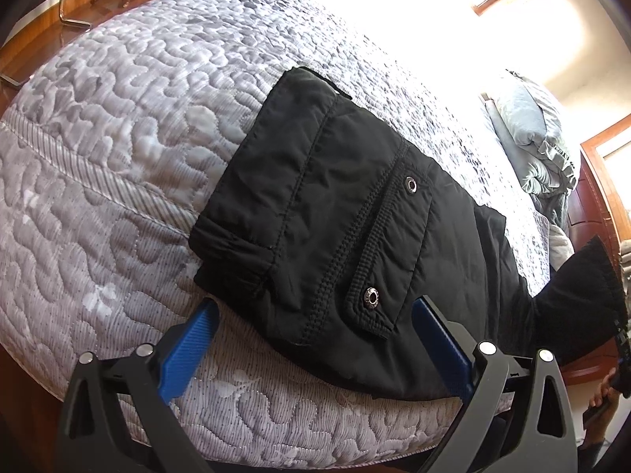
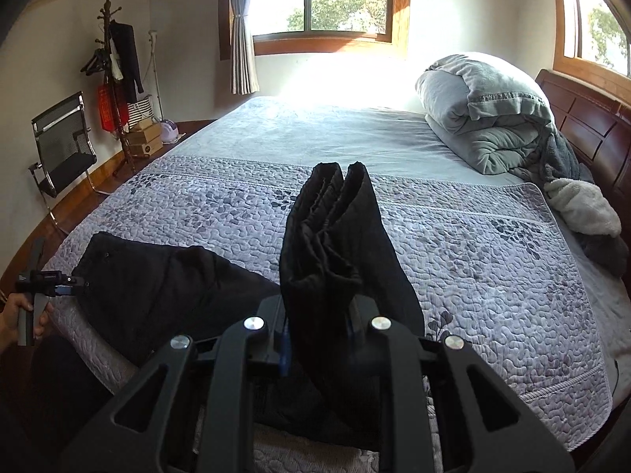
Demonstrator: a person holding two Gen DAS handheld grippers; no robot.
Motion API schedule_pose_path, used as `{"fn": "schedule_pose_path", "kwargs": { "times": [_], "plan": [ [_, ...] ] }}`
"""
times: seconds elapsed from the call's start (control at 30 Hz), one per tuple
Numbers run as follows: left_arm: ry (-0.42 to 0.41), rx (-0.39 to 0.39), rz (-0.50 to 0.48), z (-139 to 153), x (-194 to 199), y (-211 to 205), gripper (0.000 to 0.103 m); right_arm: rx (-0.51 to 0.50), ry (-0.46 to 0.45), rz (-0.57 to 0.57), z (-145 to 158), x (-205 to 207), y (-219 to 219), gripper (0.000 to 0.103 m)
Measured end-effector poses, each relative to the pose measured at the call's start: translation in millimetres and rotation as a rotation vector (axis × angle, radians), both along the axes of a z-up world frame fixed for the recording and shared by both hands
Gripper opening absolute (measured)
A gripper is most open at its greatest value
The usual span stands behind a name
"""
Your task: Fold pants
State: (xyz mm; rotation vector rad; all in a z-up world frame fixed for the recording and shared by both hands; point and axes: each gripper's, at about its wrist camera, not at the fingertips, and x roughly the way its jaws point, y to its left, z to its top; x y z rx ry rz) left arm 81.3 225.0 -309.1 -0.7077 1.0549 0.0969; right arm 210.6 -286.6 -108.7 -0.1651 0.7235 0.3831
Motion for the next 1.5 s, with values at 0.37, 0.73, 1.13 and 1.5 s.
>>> {"fn": "schedule_pose_path", "kwargs": {
  "times": [0.37, 0.73, 1.13, 1.5],
  "plan": [
    [0.009, 0.006, -0.007, -2.4, -2.8, 6.3, 0.099, -0.084, 0.008, 0.062, -25.4, -8.8, 38.1, 0.018],
    [0.004, 0.024, -0.043, -0.2, 3.0, -7.3, 0.099, -0.252, -0.026, 0.172, -62.9, -33.7, 83.3, 0.018],
    [0.019, 0.024, -0.039, -6.6, 0.4, -11.1, 0.099, -0.396, -0.005, 0.273, -113.8, -47.4, 117.1, 0.018],
    [0.029, 0.031, -0.040, -6.6, -3.6, -8.7, 0.099, -0.453, 0.085, 0.303, -153.2, -49.7, 139.5, 0.018]
  ]
}}
